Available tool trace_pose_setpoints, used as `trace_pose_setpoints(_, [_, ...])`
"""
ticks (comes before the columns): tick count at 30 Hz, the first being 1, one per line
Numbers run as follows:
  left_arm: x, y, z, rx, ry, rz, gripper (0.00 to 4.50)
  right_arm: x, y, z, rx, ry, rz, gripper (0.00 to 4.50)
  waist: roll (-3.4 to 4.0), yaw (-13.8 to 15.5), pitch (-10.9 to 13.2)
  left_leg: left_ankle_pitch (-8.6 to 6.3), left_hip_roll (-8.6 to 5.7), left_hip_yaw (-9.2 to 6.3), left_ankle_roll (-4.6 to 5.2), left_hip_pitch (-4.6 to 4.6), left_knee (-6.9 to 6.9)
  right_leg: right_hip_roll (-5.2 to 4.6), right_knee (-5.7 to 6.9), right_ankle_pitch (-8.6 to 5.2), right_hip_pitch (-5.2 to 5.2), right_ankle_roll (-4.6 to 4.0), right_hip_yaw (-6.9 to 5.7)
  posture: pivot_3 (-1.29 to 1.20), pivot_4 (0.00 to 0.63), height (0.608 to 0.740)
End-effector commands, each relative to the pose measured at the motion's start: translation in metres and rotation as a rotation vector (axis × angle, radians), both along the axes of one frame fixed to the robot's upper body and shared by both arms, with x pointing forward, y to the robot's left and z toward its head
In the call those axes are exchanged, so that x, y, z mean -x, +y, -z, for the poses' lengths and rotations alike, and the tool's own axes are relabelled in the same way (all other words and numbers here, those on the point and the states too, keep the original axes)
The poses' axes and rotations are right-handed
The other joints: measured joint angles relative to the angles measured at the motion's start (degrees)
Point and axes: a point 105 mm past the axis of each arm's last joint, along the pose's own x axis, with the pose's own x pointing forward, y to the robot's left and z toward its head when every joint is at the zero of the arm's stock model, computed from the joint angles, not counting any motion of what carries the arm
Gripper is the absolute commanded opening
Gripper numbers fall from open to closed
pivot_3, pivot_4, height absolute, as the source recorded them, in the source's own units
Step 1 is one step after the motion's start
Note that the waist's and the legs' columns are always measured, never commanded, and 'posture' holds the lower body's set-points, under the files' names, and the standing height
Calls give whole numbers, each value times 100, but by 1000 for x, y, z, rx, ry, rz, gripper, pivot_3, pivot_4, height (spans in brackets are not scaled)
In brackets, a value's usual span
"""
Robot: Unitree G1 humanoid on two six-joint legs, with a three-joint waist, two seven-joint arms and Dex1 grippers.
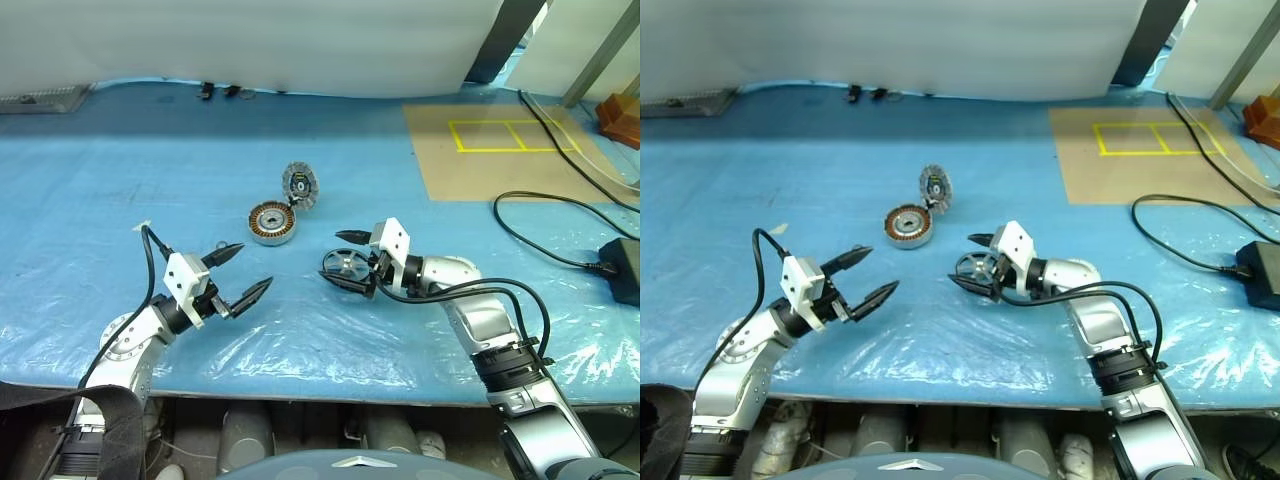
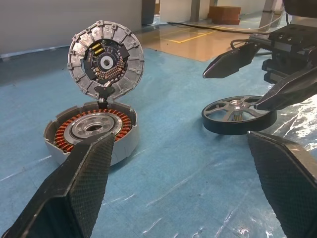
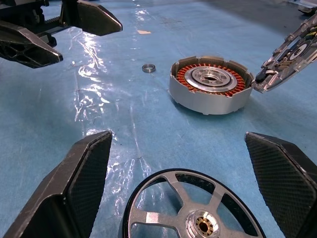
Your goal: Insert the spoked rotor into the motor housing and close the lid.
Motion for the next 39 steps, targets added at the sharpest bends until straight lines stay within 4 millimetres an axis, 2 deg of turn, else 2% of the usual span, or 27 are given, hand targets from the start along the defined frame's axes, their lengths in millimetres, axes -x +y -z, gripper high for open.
trace_pose_setpoints(1, [0,-1,-7,-9,-36,13,4500,1,2,-11,-12,-46,-19,4484,0,0,0,0,0,0,0,0,0,0,0,0,0,0,0,0,150,740])
trace_pose_setpoints(18, [0,1,-8,-17,-45,1,4500,-1,2,-13,-11,-53,-25,4484,0,1,0,0,0,0,0,1,0,0,0,0,0,0,0,0,150,740])
trace_pose_setpoints(28, [1,4,-8,-23,-46,-11,4500,-3,10,-18,-34,-40,-44,4484,0,0,0,0,0,0,0,0,0,0,0,0,0,0,0,0,150,740])
trace_pose_setpoints(34, [2,6,-6,-24,-47,-30,4500,-1,36,-22,-12,-57,-127,4484,0,-20,0,0,1,0,0,2,-1,0,1,0,0,0,0,0,150,740])
trace_pose_setpoints(39, [6,9,-4,-16,-51,-69,4500,-8,62,-29,42,-44,-199,4484,0,-20,0,0,1,-1,0,1,0,0,2,0,-1,-1,0,0,150,740])
